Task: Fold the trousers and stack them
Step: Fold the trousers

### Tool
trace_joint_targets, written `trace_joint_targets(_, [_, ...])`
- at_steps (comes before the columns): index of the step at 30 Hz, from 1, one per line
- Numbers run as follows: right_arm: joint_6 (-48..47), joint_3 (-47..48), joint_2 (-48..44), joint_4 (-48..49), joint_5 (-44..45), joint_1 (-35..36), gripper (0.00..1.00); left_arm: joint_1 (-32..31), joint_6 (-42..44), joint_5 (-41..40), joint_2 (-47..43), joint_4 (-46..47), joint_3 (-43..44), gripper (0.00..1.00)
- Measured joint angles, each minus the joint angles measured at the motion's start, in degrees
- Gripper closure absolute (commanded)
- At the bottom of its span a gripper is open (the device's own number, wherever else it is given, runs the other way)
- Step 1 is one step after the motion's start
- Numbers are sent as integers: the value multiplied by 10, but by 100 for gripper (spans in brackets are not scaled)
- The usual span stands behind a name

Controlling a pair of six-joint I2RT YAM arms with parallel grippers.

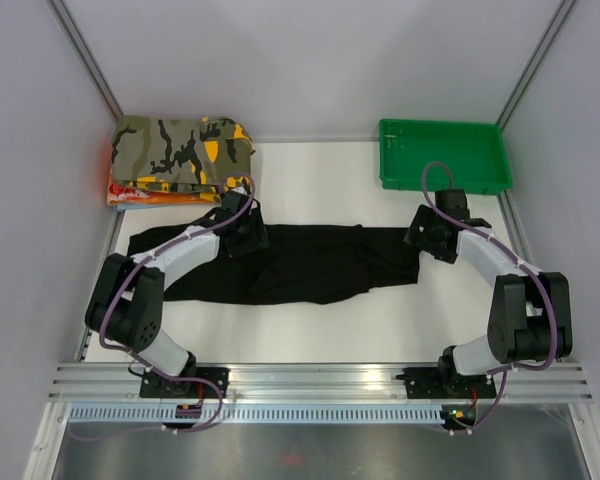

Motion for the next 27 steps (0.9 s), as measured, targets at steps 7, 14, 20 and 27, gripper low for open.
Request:
trace_joint_targets(7, [0,0,1,0,0,0,10,0,-47,16,39,14,-3,46])
trace_joint_targets(14, [0,0,10,-3,4,0,10,0,-78,12,73,21,-2,72])
trace_joint_targets(20, [-1,0,10,-5,13,0,10,0,-90,2,82,16,6,97])
trace_joint_targets(27, [0,0,14,-4,14,0,10,0,-92,-19,82,-11,54,98])
